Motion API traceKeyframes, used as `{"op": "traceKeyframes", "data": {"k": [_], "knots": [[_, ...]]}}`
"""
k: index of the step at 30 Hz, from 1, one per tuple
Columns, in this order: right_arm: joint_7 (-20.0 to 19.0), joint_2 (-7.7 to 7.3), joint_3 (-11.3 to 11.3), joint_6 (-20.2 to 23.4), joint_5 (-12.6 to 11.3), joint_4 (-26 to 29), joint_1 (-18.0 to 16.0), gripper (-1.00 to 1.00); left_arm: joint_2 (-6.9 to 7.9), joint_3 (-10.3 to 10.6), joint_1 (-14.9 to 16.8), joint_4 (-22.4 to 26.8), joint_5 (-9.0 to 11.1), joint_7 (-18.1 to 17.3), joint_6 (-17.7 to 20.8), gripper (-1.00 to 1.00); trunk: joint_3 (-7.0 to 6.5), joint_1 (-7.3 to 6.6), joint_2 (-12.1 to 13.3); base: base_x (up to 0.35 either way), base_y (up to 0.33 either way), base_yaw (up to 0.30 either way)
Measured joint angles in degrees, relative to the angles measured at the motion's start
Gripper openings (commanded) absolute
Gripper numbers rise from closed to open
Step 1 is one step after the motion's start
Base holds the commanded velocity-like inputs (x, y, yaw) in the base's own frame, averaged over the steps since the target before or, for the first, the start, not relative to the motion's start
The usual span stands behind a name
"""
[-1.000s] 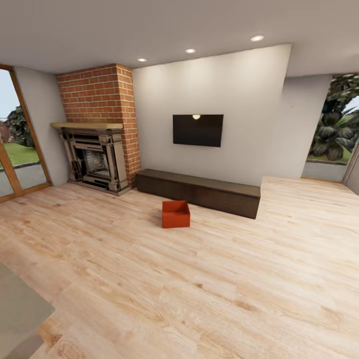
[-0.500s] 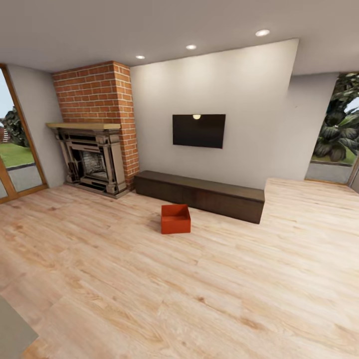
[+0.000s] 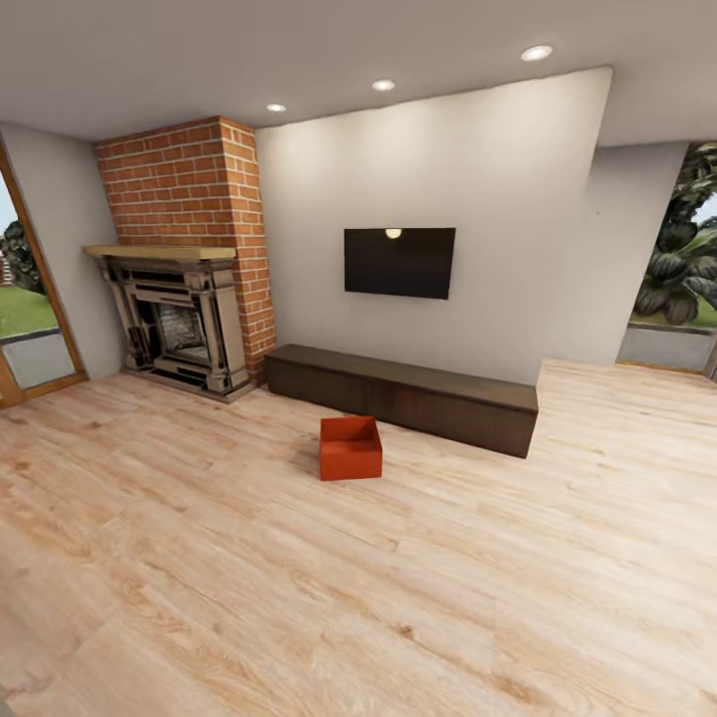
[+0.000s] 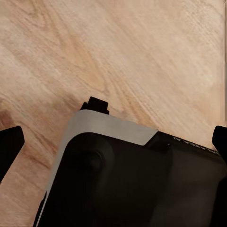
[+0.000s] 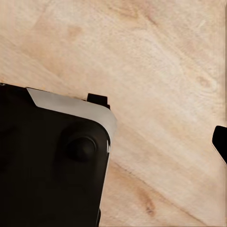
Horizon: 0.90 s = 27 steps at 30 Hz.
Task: Move the two storage containers from the living room to the garage. In the garage, place one container on the floor and stack the other container on top of it (either order is fine).
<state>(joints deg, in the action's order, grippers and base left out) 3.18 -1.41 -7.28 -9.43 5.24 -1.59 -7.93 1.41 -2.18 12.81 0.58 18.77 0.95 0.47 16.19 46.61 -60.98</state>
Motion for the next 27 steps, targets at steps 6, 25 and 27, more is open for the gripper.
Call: {"op": "traceKeyframes", "data": {"k": [6, 25, 27], "knots": [[0.00, 0.00, -0.04, 0.01, 0.00, 0.00, -0.01, 1.00, 0.00, 0.00, 0.00, -0.01, 0.00, 0.00, 0.17, 1.00, 0.00, 0.00, 0.00, 0.332, 0.000, 0.000], [-0.58, 0.19, 0.11, 0.10, -0.22, 0.00, 0.01, 1.00, 0.00, 0.00, -0.01, -0.01, -0.01, 0.00, 0.47, 1.00, 0.00, 0.00, 0.00, 0.332, 0.000, 0.003], [-0.61, 0.14, 0.21, 0.09, -0.34, 0.00, -0.01, 1.00, 0.00, 0.00, -0.01, -0.01, -0.01, 0.00, 0.47, 1.00, 0.00, 0.00, 0.00, 0.332, 0.000, 0.124]]}}
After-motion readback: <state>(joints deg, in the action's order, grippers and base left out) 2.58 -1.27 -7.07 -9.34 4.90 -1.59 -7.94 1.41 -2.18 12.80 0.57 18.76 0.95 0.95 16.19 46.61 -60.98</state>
